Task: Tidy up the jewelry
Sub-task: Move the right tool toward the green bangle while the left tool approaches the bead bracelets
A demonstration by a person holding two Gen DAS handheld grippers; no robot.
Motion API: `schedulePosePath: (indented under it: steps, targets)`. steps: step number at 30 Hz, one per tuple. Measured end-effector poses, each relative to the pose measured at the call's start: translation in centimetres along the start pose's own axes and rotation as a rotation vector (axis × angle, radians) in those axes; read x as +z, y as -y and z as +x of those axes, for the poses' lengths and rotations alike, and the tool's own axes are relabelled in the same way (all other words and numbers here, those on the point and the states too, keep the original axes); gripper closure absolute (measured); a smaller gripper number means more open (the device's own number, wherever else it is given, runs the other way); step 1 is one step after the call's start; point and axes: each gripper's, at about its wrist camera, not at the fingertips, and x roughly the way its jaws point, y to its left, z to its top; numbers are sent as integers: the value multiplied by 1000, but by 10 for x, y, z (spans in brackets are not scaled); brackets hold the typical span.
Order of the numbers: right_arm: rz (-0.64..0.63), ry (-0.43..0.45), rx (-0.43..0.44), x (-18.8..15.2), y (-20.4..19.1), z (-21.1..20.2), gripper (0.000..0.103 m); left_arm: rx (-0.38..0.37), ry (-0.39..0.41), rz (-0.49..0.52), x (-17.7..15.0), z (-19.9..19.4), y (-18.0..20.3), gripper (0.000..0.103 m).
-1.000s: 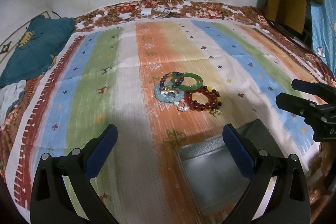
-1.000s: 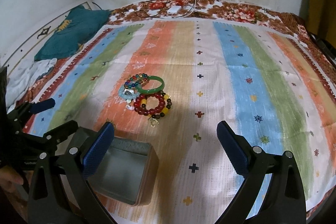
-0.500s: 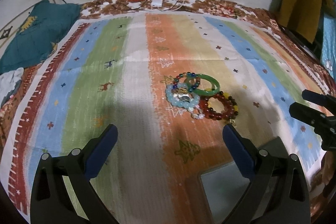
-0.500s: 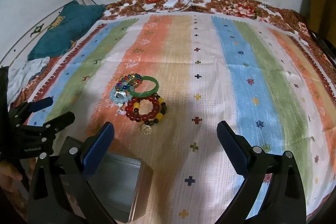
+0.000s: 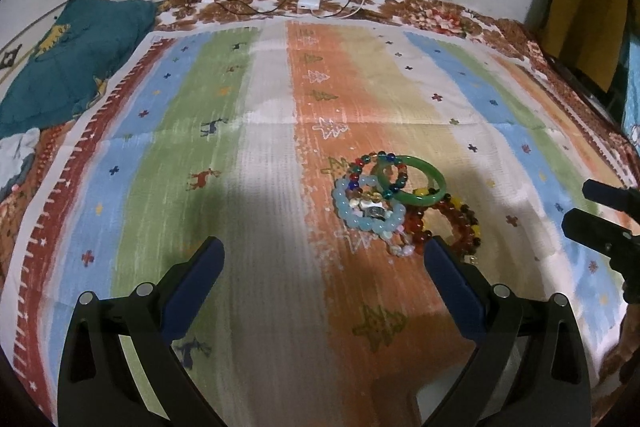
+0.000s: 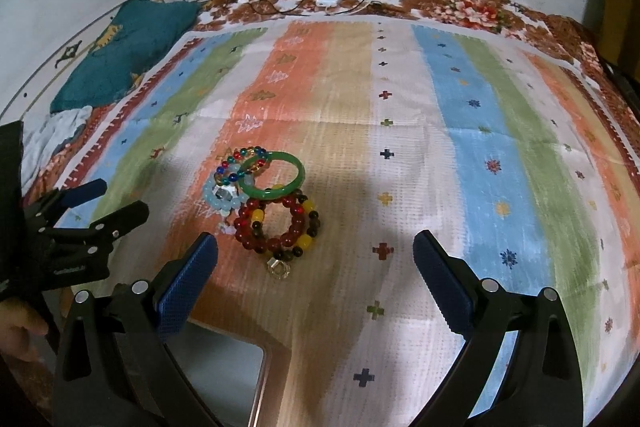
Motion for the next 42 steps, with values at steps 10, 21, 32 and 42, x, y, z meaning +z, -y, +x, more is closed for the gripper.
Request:
schedulePosePath:
  steps: [10, 21, 32, 42]
  targets:
    - [-7, -30, -6, 12, 2, 24, 4, 3, -10, 36, 8, 27, -2, 6]
    - [-10, -60, 13, 23, -1, 51, 4, 23, 0, 41, 21, 50, -5, 6]
    - [-10, -88, -2, 35, 3, 81, 4, 16, -13, 51, 29, 69, -4, 6]
    - [-22, -103, 4, 42, 4, 97, 4, 28, -25, 69, 34, 86, 0, 8]
